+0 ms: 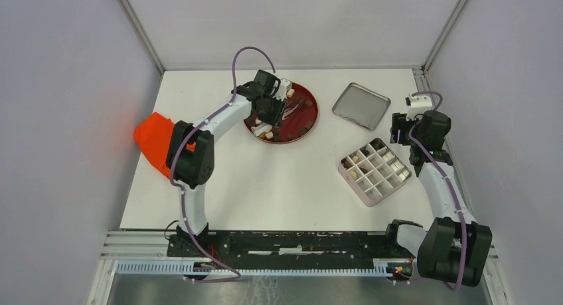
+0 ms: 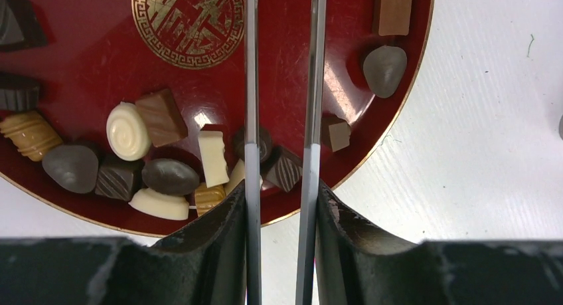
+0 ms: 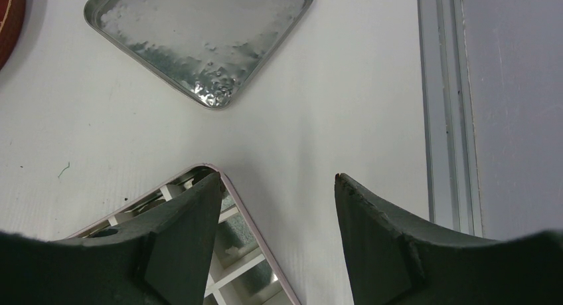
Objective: Pack the chocolate
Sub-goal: Pick up the fake chocolate from the plate.
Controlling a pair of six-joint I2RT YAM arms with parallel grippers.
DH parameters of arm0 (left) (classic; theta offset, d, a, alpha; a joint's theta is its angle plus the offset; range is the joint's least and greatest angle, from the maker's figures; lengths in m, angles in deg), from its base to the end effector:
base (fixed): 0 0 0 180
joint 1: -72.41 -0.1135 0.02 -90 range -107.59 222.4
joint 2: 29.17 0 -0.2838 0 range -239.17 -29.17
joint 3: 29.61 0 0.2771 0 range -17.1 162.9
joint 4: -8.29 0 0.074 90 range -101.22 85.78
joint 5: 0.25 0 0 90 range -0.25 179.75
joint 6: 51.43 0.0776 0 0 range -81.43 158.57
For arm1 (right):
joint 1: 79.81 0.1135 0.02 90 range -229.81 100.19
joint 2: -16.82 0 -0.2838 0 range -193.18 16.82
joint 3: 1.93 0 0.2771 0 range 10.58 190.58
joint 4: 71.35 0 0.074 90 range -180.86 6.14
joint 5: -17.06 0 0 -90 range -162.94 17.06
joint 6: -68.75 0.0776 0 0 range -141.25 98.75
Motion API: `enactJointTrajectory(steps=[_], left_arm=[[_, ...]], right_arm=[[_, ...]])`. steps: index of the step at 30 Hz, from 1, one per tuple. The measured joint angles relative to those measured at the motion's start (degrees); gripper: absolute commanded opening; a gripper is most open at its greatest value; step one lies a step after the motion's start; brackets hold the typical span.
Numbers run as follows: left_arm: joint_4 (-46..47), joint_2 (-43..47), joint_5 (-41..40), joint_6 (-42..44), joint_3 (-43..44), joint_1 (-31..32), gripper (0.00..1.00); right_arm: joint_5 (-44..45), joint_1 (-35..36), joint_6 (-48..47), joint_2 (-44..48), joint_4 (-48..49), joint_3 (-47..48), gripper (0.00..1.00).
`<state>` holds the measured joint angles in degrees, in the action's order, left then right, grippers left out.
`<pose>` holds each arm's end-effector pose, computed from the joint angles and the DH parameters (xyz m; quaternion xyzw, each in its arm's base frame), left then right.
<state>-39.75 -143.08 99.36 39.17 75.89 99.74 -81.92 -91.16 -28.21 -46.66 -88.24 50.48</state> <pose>0.4314 -0.2375 0.2070 0.2537 0.9200 -0.1445 0.2613 0.2948 -0.0468 0.2436 -0.0076 0.8553 -0.0155 0.5179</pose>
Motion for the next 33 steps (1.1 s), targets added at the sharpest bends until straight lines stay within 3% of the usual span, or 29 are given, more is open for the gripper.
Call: enactJointTrajectory(steps=[33], left_arm=[[-6.4, -9.1, 1.1, 4.9, 13.1, -1.0, 0.45]], right_arm=[[0.0, 0.0, -0.4, 0.0, 0.0, 0.0, 0.69]])
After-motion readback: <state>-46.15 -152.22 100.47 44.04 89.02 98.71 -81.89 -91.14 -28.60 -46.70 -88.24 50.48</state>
